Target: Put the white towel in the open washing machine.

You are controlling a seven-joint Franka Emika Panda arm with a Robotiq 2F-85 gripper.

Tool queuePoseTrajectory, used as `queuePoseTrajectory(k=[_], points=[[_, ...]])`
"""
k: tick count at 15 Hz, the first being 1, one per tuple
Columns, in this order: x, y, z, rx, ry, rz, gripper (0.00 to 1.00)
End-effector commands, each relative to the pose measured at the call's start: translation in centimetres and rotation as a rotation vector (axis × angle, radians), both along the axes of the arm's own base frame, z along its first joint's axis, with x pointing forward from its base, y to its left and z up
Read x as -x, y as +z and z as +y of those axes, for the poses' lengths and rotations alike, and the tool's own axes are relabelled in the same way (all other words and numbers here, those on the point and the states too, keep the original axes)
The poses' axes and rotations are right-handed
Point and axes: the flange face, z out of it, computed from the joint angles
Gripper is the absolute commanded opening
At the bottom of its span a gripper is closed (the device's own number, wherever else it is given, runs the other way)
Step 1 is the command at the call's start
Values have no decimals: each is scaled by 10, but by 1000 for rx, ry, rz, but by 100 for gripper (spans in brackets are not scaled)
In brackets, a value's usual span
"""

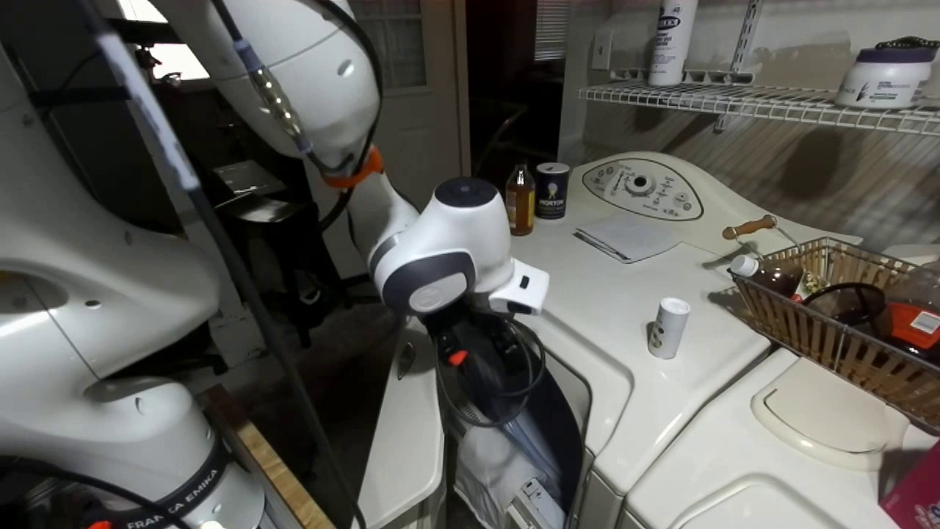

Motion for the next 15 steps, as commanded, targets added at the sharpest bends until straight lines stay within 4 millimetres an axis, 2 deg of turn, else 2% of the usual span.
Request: queuePoseTrajectory(k=[1, 4, 5, 8, 10, 11, 13, 15], points=[[-24, 39, 32, 134, 56, 117, 100], [-52, 76, 48, 218, 66, 168, 100], [-62, 101, 46, 235, 52, 149, 100], [-71, 154, 48, 255, 22, 138, 100], [-73, 192, 49, 152, 61, 141, 100], [-74, 152, 44, 196, 32, 154, 100], [-77, 181, 47, 175, 48, 148, 100], [-77, 187, 49, 177, 52, 144, 100]])
